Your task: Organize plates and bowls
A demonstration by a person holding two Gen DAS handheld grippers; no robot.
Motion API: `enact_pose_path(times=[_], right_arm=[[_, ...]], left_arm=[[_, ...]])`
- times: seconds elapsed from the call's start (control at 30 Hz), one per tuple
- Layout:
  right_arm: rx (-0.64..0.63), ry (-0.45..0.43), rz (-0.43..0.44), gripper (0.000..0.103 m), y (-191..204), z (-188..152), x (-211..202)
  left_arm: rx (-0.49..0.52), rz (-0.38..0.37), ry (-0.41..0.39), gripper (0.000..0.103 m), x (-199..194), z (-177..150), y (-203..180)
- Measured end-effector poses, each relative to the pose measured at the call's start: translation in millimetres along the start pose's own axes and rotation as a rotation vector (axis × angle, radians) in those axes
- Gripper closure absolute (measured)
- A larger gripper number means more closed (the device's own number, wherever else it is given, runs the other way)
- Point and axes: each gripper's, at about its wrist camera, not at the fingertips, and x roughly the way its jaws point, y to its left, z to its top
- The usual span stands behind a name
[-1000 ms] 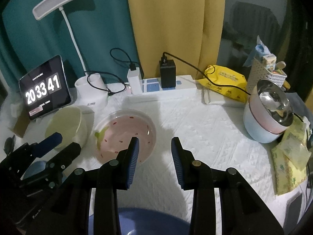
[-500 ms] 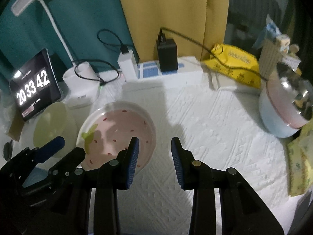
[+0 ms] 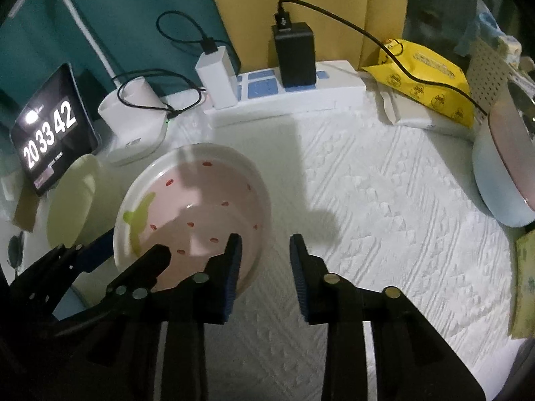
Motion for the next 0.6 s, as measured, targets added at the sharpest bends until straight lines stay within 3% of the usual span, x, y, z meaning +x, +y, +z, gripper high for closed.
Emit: enact_pose_path(times=[0.1,0.27,0.6], right_arm=[[-0.028,-0.021,-0.004,0.086,5.2,-2.1,-0.6],[-0.052,-0.038,-0.025,0.087,9.2,-4.8,-1.9],[-0.051,-0.087,-0.026,0.087,11.9,-7.5,-16.9]], left_arm=[[0.022,0.001,-0.010,0.060,0.2,-0.9,-4.1],[0.016,0.013,-0.020,0.066,-0.5,-2.0,-3.3],[0.019,0.024,-0.072,0.066,-20.3,-0.6,-5.4]])
